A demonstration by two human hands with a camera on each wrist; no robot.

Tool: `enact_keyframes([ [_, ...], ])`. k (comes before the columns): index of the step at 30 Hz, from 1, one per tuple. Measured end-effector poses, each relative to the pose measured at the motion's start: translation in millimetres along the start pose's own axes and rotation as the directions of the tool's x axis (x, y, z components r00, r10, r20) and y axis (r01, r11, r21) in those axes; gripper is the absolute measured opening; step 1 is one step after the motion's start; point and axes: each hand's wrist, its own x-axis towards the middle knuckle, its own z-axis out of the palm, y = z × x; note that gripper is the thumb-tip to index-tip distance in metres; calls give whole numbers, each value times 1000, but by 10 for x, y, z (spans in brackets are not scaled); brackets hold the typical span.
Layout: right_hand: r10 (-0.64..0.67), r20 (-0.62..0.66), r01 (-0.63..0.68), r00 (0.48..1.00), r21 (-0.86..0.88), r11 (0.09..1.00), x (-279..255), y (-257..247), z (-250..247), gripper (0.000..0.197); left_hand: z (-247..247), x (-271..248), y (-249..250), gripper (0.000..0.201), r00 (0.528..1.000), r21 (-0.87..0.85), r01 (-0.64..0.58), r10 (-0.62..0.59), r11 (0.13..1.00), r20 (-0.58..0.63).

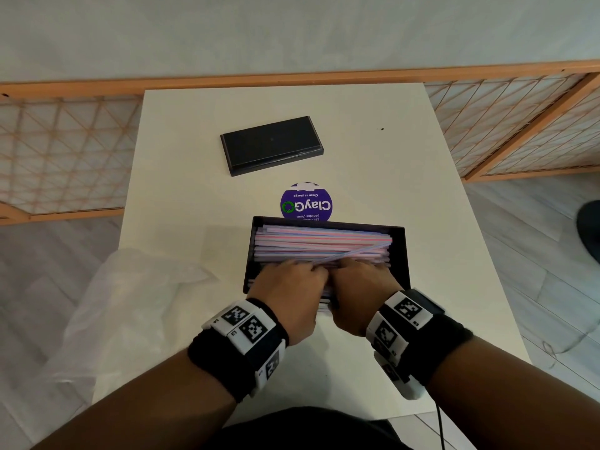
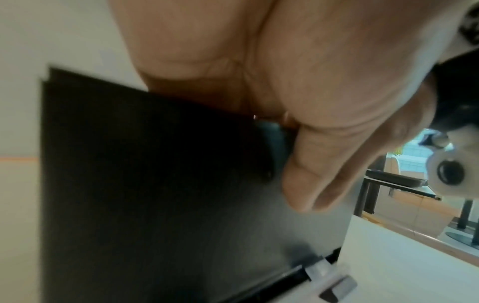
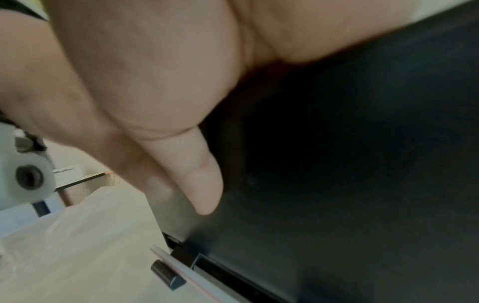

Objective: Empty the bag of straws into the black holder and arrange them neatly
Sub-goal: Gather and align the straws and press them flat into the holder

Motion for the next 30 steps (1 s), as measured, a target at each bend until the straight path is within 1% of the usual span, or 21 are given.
enact_keyframes([
  [2,-22,-56,21,998,-4,1000,-22,-26,-33,37,60,22,0,49,999,-13,-5,6,1000,47],
  [4,-34,-83,37,996,32,999,-61,-24,-69,38,101,22,-21,51,998,12,-17,16,1000,62],
  [6,-25,-75,29,997,54,998,-108,28,-64,35,107,-12,-59,42,998,27,1,-2,1000,55],
  [9,50,-30,-49,998,29,998,-153,145,-18,29,78,-64,-127,26,998,32,44,-45,999,52],
  [12,74,-13,-74,997,19,997,-181,169,19,30,68,-67,-138,22,995,17,65,-66,998,77],
  [14,50,-60,-48,997,31,998,-206,121,26,30,66,-60,-117,23,994,15,71,-72,997,81],
  [16,23,-102,-19,995,38,999,-225,66,27,30,78,-60,-106,24,995,34,73,-75,997,60],
  [18,23,-88,-18,996,58,998,-229,46,42,31,90,-68,-101,26,997,46,73,-75,996,33],
  [22,57,-52,-53,997,61,997,-212,86,90,36,92,-92,-67,38,995,74,95,-96,993,19],
  [26,70,-32,-67,997,67,995,-191,104,104,33,71,-102,-62,29,991,54,127,-129,990,28],
  [30,72,-27,-70,997,62,996,-183,90,67,31,73,-91,-48,32,996,33,88,-89,996,10],
])
